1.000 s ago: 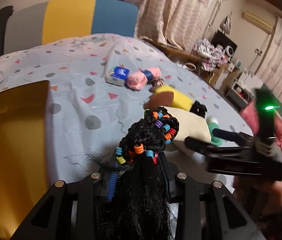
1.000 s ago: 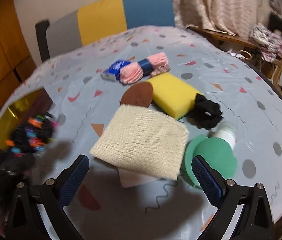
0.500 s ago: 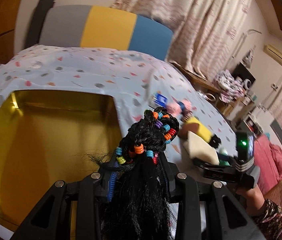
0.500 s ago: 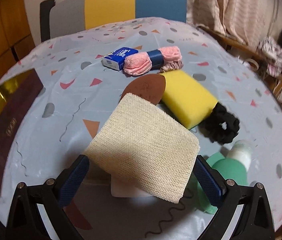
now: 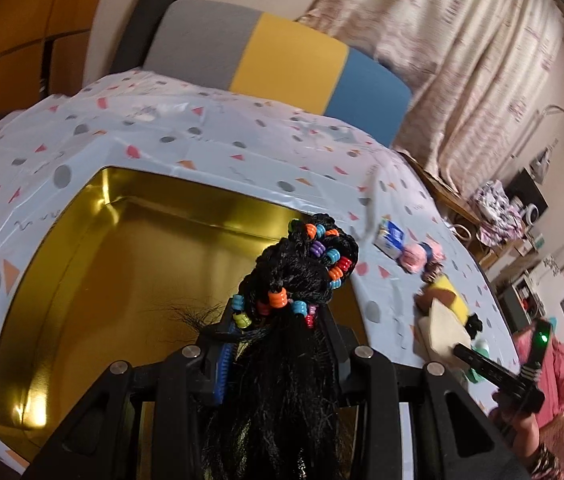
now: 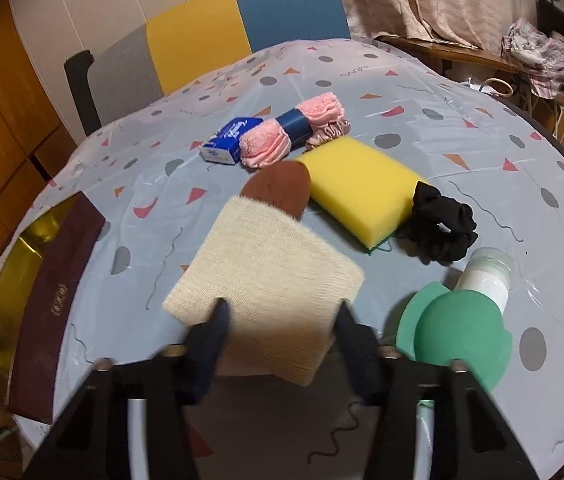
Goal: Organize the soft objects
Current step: 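Lift the hair toward the gold tray with the left gripper while the right gripper grasps the beige knit cloth, then lower the hair into the tray and open the left gripper while the right gripper lifts the cloth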
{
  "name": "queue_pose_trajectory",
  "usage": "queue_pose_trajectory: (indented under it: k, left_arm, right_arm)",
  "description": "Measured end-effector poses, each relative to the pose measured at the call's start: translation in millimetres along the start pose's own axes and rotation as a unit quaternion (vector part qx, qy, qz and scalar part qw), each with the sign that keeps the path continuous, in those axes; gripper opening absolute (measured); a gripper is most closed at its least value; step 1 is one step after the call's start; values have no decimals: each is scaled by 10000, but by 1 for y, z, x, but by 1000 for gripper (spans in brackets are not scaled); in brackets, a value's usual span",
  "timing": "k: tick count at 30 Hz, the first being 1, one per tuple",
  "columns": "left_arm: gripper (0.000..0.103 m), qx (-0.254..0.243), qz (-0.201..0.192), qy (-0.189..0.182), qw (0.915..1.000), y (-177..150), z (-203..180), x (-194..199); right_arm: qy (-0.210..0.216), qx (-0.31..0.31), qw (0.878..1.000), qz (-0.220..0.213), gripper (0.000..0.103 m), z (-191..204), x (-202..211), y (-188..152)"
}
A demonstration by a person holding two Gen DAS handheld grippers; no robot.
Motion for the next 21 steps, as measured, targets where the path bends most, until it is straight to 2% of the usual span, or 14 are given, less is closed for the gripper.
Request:
queue_pose_trajectory:
  k: [5, 8, 21]
  left_arm:
    - [35, 157, 139, 251, 9995, 13, 27, -9]
    - [35, 269, 223, 330, 9988, 19, 42, -14]
    - [35, 538, 415, 733, 9950, 44, 92, -35]
  right_arm:
    - [178, -215, 9996, 41, 25, -3, 4, -1]
    - [264, -246, 9993, -15, 15, -1, 9, -1]
    - [627, -284, 9967, -441, 8, 31, 55, 8]
Point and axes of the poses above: each gripper's, at about its wrist camera, not at the fingertips, and x roughly against the way its jaws point, z to its left, y to its top, the point moved 9 cm from there along -x, roughly the way its jaws point, and after that the axes turned 11 degrees about -y, right-handed, at the moved point
